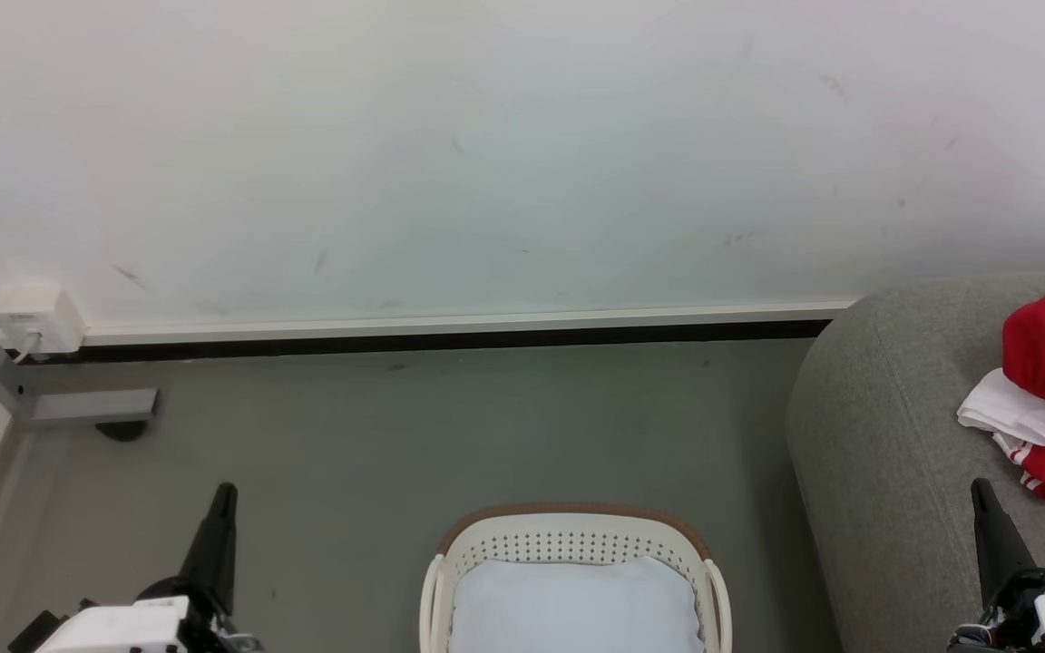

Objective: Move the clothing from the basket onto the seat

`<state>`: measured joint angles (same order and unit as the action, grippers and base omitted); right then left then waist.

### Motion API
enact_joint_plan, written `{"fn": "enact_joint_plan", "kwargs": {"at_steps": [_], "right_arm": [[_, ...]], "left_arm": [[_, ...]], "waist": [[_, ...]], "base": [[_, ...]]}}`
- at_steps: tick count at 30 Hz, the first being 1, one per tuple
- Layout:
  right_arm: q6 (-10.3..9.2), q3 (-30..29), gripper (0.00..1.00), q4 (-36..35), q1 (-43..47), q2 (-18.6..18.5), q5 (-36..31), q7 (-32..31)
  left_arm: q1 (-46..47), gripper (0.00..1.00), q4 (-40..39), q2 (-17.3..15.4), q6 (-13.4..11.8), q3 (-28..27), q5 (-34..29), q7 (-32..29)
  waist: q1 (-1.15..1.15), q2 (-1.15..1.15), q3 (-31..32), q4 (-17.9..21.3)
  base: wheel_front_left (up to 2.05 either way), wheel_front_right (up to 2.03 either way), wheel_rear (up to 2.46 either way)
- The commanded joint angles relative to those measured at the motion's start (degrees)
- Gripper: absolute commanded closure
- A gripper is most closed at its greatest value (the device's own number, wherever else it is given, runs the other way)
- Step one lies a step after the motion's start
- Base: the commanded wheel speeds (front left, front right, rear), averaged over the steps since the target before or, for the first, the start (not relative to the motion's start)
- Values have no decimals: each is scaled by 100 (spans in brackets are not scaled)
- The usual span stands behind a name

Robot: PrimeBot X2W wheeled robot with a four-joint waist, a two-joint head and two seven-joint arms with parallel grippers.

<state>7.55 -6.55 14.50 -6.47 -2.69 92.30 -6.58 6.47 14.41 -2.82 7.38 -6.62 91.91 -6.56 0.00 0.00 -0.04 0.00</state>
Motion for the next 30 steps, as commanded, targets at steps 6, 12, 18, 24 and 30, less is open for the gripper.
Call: {"fn": "enact_joint_plan", "kwargs": {"at_steps": [6, 12, 18, 24, 30], "right_arm": [[-12, -18, 100, -29, -35, -37, 8, -23], [-12, -18, 100, -29, -35, -37, 8, -23], [-12, -18, 100, -29, -35, -37, 8, -22], [-12, -18, 100, -29, -35, -37, 8, -22], [-12, -18, 100, -29, -35, -37, 8, -22]], "left_arm": [[35, 100, -12, -10, 27, -16, 79, -26], [35, 100, -12, -10, 27, -16, 79, -26], [35, 100, -12, -10, 27, -16, 78, -26], [35, 100, -12, -11, 27, -15, 79, -26], [35, 100, -12, -11, 27, -15, 79, -26]], "waist": [[0, 0, 0, 0], [0, 0, 0, 0], [0, 0, 0, 0], [0, 0, 0, 0], [0, 0, 0, 0]], "base": [[0, 0, 0], [0, 0, 0], [0, 0, 0], [0, 0, 0], [0, 0, 0]]}}
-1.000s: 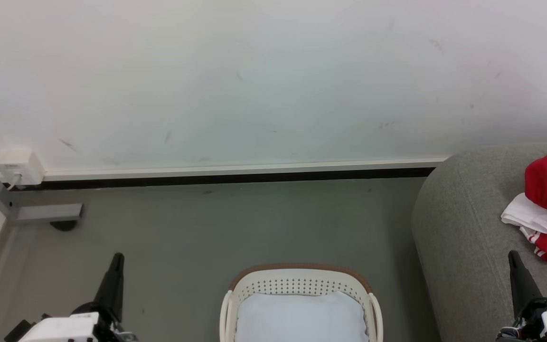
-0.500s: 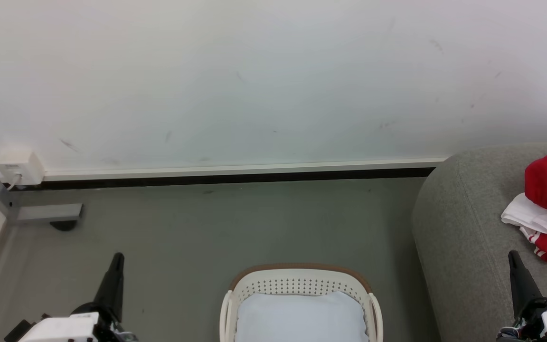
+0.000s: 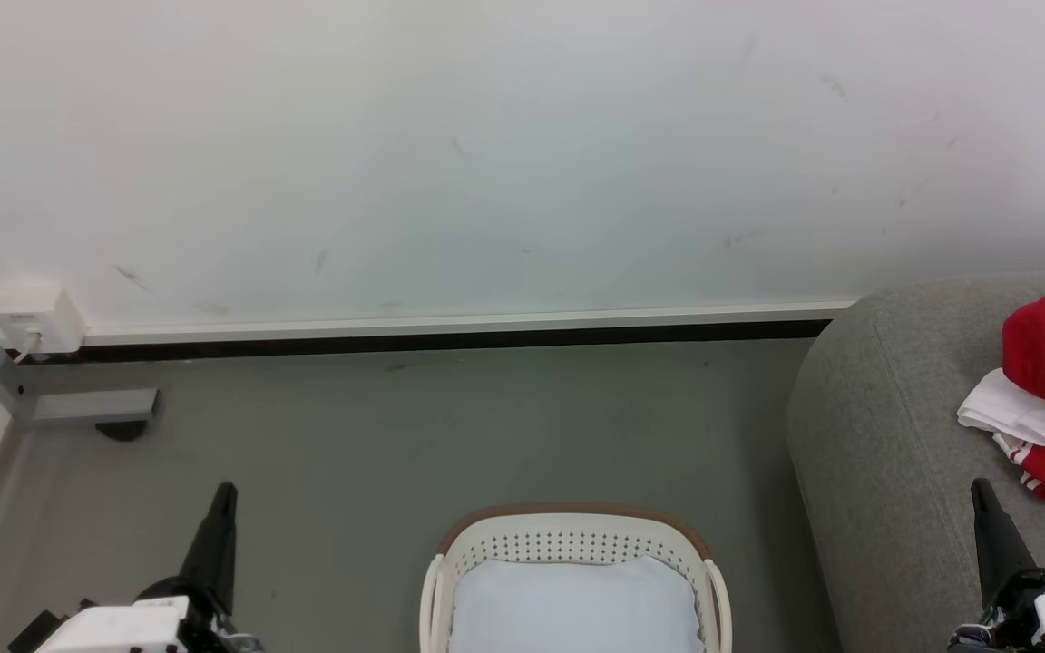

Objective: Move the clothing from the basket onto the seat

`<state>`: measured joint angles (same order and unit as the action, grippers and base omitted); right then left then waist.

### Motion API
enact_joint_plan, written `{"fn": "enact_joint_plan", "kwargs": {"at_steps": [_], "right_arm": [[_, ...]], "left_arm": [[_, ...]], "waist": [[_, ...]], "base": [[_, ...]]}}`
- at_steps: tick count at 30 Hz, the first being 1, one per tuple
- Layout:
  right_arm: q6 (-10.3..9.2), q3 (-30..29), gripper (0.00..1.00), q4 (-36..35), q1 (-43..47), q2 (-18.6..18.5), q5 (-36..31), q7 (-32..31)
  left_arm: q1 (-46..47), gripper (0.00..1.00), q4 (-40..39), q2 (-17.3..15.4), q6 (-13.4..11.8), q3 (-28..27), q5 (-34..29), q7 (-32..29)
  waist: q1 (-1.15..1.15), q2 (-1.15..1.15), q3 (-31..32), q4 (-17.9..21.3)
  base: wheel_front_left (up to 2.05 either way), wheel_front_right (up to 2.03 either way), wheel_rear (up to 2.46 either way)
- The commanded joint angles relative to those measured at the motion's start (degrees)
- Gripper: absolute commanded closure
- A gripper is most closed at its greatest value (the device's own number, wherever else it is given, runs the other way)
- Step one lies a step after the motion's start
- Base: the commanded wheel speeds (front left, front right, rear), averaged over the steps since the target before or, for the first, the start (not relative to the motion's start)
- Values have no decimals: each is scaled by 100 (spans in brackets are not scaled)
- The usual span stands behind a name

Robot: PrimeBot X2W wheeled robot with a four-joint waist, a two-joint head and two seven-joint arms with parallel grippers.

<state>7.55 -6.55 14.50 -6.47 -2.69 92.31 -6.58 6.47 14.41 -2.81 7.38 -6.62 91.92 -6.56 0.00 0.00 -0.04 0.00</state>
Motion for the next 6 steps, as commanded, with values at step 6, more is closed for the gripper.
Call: {"fn": "enact_joint_plan", "kwargs": {"at_steps": [6], "right_arm": [[-12, -18, 100, -29, -34, -37, 7, -22]], "left_arm": [[35, 100, -13, -12, 27, -15, 78, -25]], "waist": [[0, 0, 0, 0]], "base": [[0, 0, 0]]}}
